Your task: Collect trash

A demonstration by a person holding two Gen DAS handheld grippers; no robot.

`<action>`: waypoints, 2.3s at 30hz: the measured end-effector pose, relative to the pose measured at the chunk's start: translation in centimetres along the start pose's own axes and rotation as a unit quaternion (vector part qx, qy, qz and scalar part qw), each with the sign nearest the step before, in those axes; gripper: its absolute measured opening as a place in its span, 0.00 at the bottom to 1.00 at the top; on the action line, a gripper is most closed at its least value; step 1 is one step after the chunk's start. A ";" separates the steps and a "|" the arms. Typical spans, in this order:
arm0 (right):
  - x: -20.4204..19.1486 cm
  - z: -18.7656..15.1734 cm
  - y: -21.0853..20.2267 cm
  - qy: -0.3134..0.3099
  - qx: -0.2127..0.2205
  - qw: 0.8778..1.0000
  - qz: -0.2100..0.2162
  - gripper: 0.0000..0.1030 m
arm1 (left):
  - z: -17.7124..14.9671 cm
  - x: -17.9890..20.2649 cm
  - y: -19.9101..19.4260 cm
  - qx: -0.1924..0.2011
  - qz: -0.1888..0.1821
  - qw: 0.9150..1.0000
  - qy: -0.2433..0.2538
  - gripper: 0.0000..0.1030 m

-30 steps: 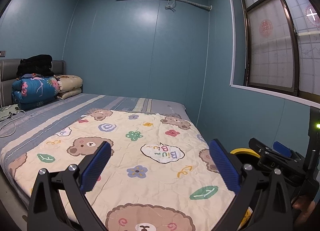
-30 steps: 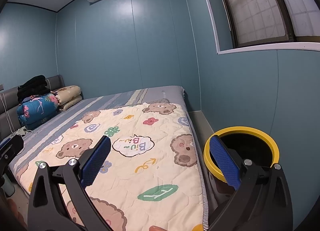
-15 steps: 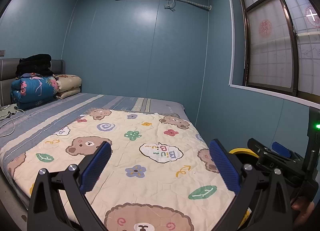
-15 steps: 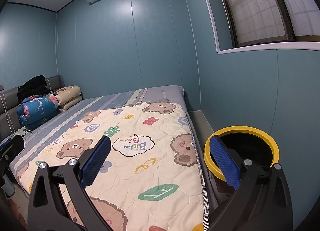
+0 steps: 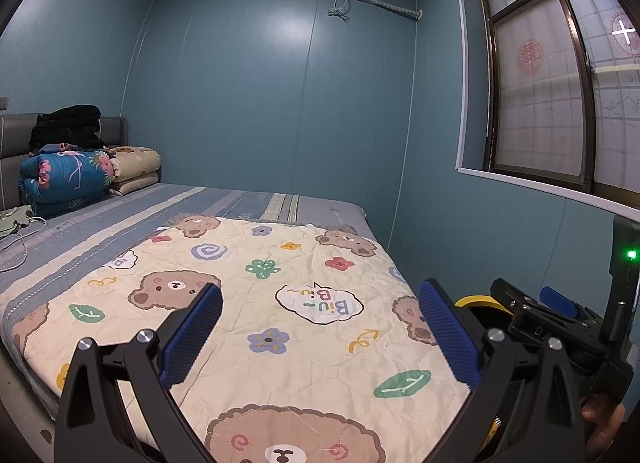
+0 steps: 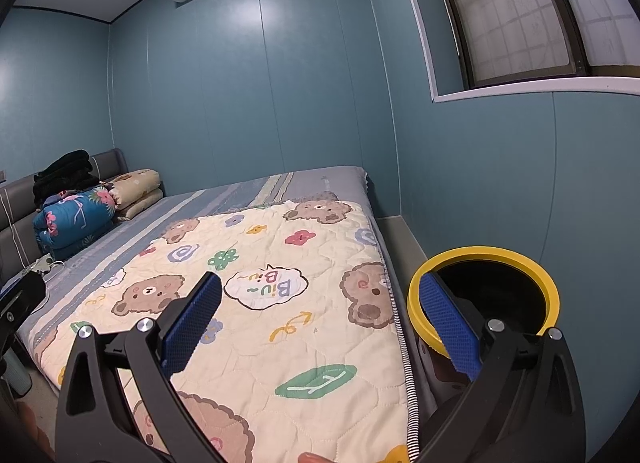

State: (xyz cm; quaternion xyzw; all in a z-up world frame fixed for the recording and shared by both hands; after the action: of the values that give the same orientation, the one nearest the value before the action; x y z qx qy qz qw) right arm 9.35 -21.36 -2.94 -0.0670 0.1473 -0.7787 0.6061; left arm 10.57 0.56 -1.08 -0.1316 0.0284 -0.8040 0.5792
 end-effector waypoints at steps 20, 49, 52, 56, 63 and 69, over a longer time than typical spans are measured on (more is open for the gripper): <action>0.0 -0.4 0.3 0.001 -0.006 1.000 0.000 0.92 | -0.4 0.3 0.1 -0.003 -0.003 1.000 0.001 0.92; -0.1 -0.9 0.5 0.001 -0.010 1.000 -0.001 0.92 | -0.5 0.3 0.2 -0.007 -0.009 1.000 -0.001 0.92; -0.1 -0.9 0.5 0.000 -0.010 1.000 -0.001 0.92 | -0.5 0.3 0.3 -0.007 -0.010 1.000 -0.002 0.92; -0.1 -0.8 0.5 0.001 -0.010 1.000 -0.002 0.92 | -0.5 0.2 0.3 -0.008 -0.012 1.000 -0.003 0.92; -0.1 -1.0 0.6 0.001 -0.012 1.000 -0.002 0.92 | -0.5 0.2 0.3 -0.009 -0.014 1.000 -0.003 0.92; -0.1 -1.0 0.6 0.002 -0.012 1.000 -0.001 0.92 | -0.5 0.2 0.4 -0.009 -0.014 1.000 -0.002 0.92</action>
State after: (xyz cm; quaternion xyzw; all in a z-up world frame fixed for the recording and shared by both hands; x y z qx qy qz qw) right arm 9.66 -21.23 -4.08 -0.0734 0.1578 -0.7779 0.6038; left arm 10.71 0.17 -1.61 -0.1383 0.0325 -0.8114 0.5670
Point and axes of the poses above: each gripper's, at about its wrist camera, not at the fingertips, and y roughly the way its jaws point, x to its right, z to its top, the point moved 8 cm from there along y, roughly the way its jaws point, and after that the axes turned 13 degrees about -z, right-handed, at the moved point
